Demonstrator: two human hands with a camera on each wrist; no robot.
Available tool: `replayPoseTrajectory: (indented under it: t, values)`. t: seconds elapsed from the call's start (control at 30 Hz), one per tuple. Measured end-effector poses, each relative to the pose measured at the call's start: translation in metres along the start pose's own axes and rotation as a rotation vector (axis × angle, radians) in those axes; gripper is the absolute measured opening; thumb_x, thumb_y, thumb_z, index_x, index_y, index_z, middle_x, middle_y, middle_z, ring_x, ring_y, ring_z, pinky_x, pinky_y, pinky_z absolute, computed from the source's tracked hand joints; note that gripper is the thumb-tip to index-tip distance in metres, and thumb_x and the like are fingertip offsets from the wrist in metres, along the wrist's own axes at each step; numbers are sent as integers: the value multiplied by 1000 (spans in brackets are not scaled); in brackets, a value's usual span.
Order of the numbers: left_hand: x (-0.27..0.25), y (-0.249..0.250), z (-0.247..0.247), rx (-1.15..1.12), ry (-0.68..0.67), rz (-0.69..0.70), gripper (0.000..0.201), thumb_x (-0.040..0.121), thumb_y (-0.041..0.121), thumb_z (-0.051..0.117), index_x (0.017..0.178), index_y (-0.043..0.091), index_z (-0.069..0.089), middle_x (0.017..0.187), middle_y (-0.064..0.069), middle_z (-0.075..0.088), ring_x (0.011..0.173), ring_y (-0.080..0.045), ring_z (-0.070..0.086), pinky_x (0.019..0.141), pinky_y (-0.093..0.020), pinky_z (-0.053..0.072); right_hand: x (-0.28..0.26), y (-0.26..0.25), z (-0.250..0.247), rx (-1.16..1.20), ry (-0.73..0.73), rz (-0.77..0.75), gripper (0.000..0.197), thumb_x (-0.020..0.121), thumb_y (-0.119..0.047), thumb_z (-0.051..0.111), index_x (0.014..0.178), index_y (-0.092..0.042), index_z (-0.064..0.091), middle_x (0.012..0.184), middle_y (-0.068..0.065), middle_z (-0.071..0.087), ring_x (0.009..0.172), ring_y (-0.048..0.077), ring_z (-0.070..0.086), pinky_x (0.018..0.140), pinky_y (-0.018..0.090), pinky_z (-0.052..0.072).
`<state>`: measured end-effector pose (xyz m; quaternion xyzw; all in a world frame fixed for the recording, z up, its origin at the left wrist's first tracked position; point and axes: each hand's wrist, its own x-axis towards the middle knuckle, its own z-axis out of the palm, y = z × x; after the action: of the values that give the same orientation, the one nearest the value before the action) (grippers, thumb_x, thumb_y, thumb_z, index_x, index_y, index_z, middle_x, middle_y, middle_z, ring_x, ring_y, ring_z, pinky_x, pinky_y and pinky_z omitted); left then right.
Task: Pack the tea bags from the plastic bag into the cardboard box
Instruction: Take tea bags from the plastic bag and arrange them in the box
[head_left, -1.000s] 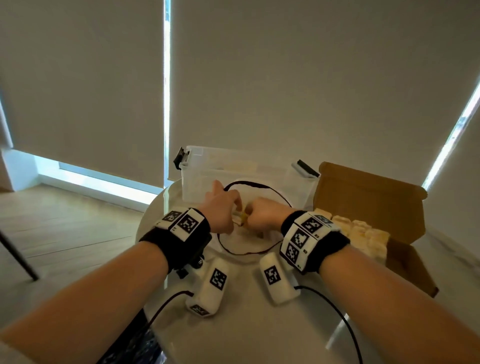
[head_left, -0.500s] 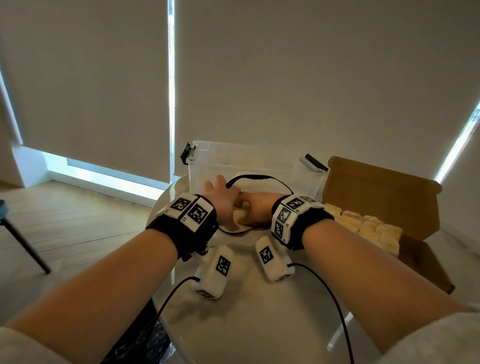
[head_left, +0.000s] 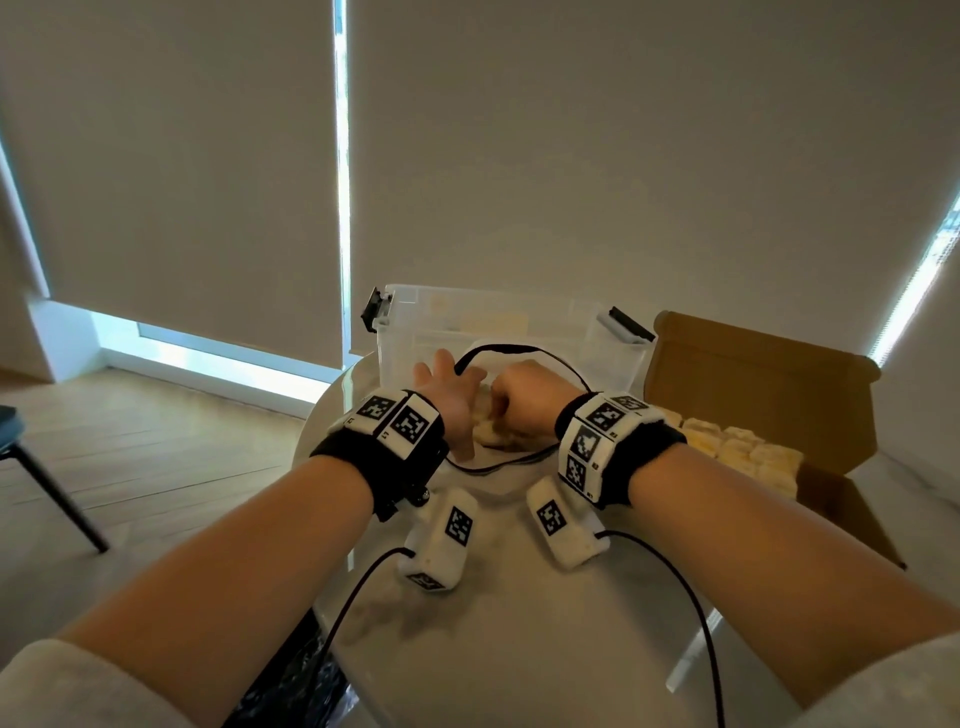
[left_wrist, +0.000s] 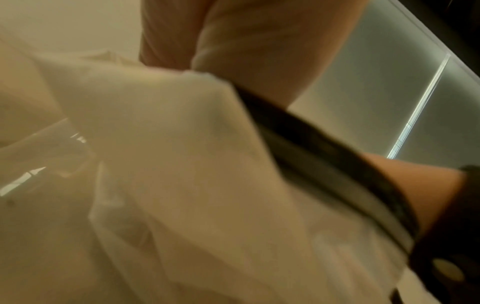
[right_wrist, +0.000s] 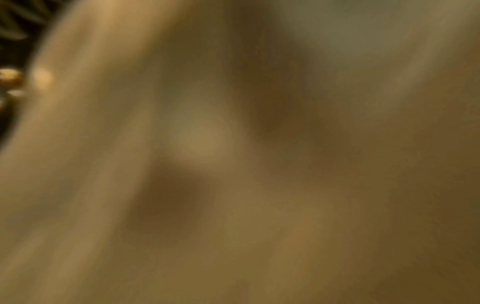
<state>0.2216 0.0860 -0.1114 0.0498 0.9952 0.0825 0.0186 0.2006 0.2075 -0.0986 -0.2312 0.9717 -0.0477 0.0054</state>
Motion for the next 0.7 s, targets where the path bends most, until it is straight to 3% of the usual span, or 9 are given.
replayPoseTrajectory:
  t: [0.1,0.17,0.2,0.3,0.37,0.47,0.57,0.63,0.7]
  values:
    - [-1,-1,1,-12,-1,-4,100,69,23,80,148,28,19,139,-9,17,126,-33,23,94,-43,42,-7,4,-2,-63,13,-5,20,86,-4,60,100,7,68,103,23,67,79,30,56,66,30,40]
    - [0,1,2,-11,4,-4,99,70,23,80,148,29,18,139,-9,17,126,-33,23,95,-43,41,-12,8,-6,-37,57,-20,19,87,-4,58,99,7,68,100,21,67,90,34,60,73,35,45]
    - [0,1,3,-12,8,-6,99,70,23,79,147,29,19,139,-9,17,126,-33,23,95,-43,41,-16,10,-10,7,112,-33,17,88,-4,58,98,4,69,95,17,66,89,31,60,75,34,46]
    - [1,2,4,-7,12,-9,89,71,27,77,144,25,26,135,-9,19,123,-32,26,94,-40,42,-30,10,-26,194,295,-92,8,87,-2,61,89,-2,68,84,3,58,78,16,54,66,20,41]
    - [1,1,5,-9,10,0,83,71,35,75,140,24,30,133,-10,21,120,-31,27,95,-40,40,-43,10,-38,299,386,-120,5,85,-1,64,86,-4,68,83,3,60,76,14,55,67,20,42]
    - [-5,5,1,-62,44,0,82,72,42,74,140,34,29,143,-8,14,131,-33,17,104,-51,29,-68,19,-54,469,505,-119,7,85,-5,67,82,-11,65,81,0,63,74,12,60,69,21,49]
    - [-18,19,-14,-140,172,70,60,77,24,67,129,39,43,152,0,9,140,-28,4,108,-53,17,-93,29,-67,636,602,-91,6,85,-3,66,82,-8,64,75,0,62,67,11,60,65,23,54]
    - [-25,30,-26,-365,299,204,47,76,5,58,110,37,54,147,4,29,136,-20,22,107,-44,27,-110,36,-72,728,669,-67,3,85,-2,65,83,-4,64,72,2,62,60,7,60,61,19,54]
    - [-32,43,-35,-802,297,381,55,73,-15,46,105,30,54,134,4,48,117,-10,48,85,-26,46,-124,43,-74,815,734,-41,4,84,-1,64,83,-4,63,72,1,62,55,-1,60,57,13,52]
